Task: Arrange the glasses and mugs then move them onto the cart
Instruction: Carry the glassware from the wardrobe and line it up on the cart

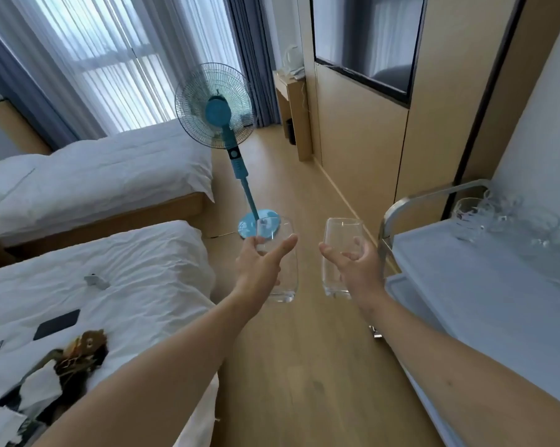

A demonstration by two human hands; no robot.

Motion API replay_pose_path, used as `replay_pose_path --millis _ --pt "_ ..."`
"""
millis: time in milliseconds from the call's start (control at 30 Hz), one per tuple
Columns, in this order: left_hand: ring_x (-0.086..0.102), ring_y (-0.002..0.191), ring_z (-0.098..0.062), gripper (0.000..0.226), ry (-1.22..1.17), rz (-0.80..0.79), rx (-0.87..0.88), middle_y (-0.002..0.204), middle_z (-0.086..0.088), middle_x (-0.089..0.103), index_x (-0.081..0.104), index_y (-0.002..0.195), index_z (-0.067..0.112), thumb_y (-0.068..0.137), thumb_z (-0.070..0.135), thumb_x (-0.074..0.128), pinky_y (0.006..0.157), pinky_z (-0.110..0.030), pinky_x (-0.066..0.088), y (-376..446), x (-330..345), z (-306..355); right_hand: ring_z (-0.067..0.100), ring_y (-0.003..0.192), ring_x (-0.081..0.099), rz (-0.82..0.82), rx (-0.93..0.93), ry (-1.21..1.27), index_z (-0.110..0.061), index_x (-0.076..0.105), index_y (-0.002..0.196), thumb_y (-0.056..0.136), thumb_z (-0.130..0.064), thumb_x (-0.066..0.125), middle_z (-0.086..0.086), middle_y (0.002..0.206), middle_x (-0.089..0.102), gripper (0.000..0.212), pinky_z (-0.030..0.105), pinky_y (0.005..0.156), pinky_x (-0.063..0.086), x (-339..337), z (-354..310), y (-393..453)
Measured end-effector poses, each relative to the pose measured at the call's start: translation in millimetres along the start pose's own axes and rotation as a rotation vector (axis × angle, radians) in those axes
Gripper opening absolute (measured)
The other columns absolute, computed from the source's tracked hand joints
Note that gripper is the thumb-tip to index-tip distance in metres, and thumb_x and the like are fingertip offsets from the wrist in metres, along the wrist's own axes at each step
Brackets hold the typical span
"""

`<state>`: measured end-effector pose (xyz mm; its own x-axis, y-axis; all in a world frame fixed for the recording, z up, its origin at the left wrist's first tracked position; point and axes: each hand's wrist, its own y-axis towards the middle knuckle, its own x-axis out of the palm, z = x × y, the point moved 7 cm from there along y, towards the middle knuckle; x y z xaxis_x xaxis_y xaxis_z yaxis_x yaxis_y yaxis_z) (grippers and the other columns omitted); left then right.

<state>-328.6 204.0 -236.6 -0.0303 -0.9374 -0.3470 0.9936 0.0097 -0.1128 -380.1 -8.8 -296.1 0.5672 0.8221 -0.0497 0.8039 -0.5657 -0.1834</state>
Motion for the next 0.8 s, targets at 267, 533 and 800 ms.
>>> replay_pose_path --millis 267,533,800 --pt "0.070 0.086 -0.018 0.076 0.075 -0.135 -0.097 0.104 -0.001 0.066 0.053 0.125 0.028 0.068 0.071 0.078 0.071 -0.039 0.064 65.0 72.0 -20.9 0.016 0.104 0.063 0.055 0.110 -0.015 -0.025 0.040 0.146 0.058 -0.066 0.087 -0.004 0.113 0.062 0.107 0.046 0.095 0.054 -15.7 42.1 72.4" --pt "0.071 0.089 -0.023 0.062 0.117 -0.372 -0.183 0.104 -0.006 0.068 0.055 0.111 0.030 0.067 0.063 0.084 0.075 -0.044 0.063 114.8 155.9 -55.4 0.014 0.103 0.064 0.189 0.263 -0.023 -0.024 0.044 0.144 0.059 -0.061 0.089 -0.006 0.108 0.064 0.103 0.040 0.095 0.053 -43.1 103.9 90.4" --pt "0.071 0.094 -0.027 0.059 0.074 -0.634 -0.340 0.109 -0.008 0.068 0.056 0.105 0.027 0.067 0.062 0.085 0.077 -0.049 0.063 157.2 231.6 -111.3 0.015 0.099 0.066 0.400 0.435 0.025 -0.034 0.046 0.131 0.060 -0.050 0.094 -0.002 0.107 0.064 0.087 0.045 0.093 0.056 -48.9 155.9 99.1"
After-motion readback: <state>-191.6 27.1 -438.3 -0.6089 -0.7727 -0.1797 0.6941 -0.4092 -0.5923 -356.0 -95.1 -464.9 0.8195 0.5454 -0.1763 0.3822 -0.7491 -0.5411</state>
